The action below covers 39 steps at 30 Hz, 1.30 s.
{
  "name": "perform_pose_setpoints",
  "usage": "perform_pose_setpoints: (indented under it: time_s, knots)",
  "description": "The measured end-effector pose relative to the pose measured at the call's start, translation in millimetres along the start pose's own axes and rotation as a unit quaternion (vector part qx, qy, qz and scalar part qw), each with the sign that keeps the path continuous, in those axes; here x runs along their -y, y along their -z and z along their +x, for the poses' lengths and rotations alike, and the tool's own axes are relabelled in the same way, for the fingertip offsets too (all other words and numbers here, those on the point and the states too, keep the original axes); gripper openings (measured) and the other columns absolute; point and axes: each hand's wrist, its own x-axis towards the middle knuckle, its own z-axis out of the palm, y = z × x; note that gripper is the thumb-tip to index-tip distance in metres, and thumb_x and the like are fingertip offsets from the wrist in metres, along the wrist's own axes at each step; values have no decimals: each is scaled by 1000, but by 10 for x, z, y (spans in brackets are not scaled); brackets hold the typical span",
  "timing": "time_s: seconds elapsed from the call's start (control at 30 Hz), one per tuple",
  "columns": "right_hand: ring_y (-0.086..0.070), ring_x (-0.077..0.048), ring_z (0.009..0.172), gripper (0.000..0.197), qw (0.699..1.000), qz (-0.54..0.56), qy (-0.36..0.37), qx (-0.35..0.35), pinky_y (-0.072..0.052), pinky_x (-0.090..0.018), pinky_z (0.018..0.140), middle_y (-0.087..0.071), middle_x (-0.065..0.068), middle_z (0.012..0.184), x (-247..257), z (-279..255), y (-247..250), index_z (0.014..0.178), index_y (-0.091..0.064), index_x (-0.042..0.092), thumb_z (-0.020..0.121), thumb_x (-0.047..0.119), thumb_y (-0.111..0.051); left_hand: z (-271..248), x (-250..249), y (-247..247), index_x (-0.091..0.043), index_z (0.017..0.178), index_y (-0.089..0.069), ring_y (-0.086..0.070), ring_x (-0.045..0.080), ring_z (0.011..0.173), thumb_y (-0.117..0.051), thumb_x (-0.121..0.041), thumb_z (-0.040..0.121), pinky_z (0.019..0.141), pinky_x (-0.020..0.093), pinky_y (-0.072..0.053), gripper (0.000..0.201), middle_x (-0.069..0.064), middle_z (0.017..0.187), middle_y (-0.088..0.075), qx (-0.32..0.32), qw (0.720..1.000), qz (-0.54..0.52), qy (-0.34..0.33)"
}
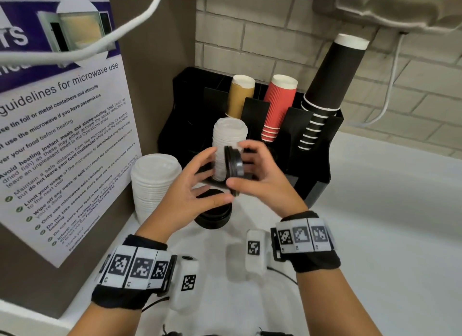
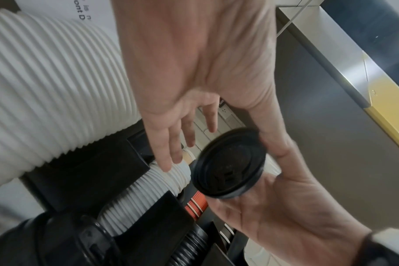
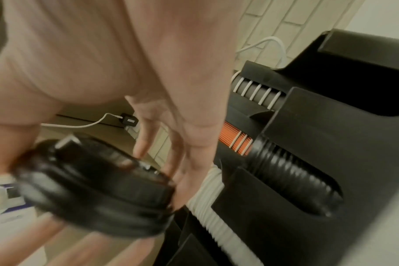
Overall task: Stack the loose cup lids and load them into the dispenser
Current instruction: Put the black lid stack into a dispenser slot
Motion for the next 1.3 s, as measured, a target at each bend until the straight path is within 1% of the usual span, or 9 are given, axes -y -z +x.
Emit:
perform_pose_setpoints:
  time_s: [0.13, 0.3, 0.47, 0.63, 0.8, 0.9, 1.07, 1.2, 1.3]
  knots:
    - [-53, -18, 116, 66, 969, -194, 37, -147, -45, -28, 96, -52, -5, 125, 23, 345, 411, 122, -47, 21, 69, 15, -85, -16, -30, 74, -47, 131, -44, -59, 3, 116, -73, -45, 67, 90, 22, -54, 70, -17, 132, -52, -68, 997, 22, -5]
    - [-44, -24, 125, 70, 897, -433, -85, -13, -35, -24, 97, -47, -9, 130, -71, 727, 851, 132, -49, 19, 70, 17, -83, -61, -30, 86, -41, 126, -49, -63, 8, 108, -72, -35, 71, 79, 13, -51, 60, -11, 125, -55, -96, 995, 18, -9]
    - [-43, -19, 128, 70, 878, -466, -100, 45, -31, -18, 93, -46, -8, 139, -125, 889, 878, 134, -50, 15, 71, 12, -81, -70, -1, 93, -36, 126, -52, -63, 7, 105, -72, -16, 83, 78, 12, -50, 52, -10, 125, -55, -99, 995, 22, -5]
    - [-43, -20, 129, 68, 861, -492, -99, 86, -32, -19, 96, -47, -7, 141, -114, 909, 878, 135, -51, 15, 73, 12, -79, -71, 7, 88, -37, 123, -54, -64, 6, 103, -72, -14, 84, 77, 10, -48, 49, -13, 122, -56, -102, 994, 26, -3]
    - [-35, -25, 135, 81, 820, -550, -97, 124, -30, -26, 105, -39, -10, 146, -174, 811, 839, 146, -40, 15, 75, 19, -80, -62, 28, 67, -38, 121, -55, -65, 6, 102, -72, -14, 84, 78, 9, -48, 47, -12, 122, -57, -98, 995, 25, -7]
    - [-31, -29, 133, 79, 806, -579, -69, 105, -30, -35, 110, -37, -11, 144, -270, 725, 781, 146, -39, 16, 78, 22, -78, -51, 38, 55, -39, 120, -55, -65, 7, 103, -72, -15, 84, 79, 10, -48, 46, -13, 121, -57, -94, 995, 28, -9]
    - [-44, -27, 116, 64, 792, -609, -19, 40, -45, -38, 94, -47, -8, 127, -351, 584, 696, 137, -49, 17, 79, 23, -75, -37, 38, 43, -41, 118, -56, -64, 5, 103, -72, -17, 85, 78, 9, -48, 44, -14, 121, -57, -88, 996, 30, -13]
    - [-46, -28, 117, 64, 759, -650, -31, 18, -41, -40, 94, -48, -8, 128, -334, 526, 652, 137, -46, 18, 80, 27, -72, -24, 26, 33, -42, 117, -56, -64, 4, 103, -71, -17, 86, 77, 9, -48, 42, -16, 122, -57, -83, 996, 35, -13]
    - [-47, -31, 113, 59, 788, -615, 24, -21, -43, -39, 93, -51, -12, 124, -239, 449, 555, 133, -51, 11, 78, 19, -73, -14, 14, 43, -40, 117, -57, -64, 5, 103, -71, -16, 85, 77, 9, -48, 42, -15, 121, -57, -89, 995, 37, -16]
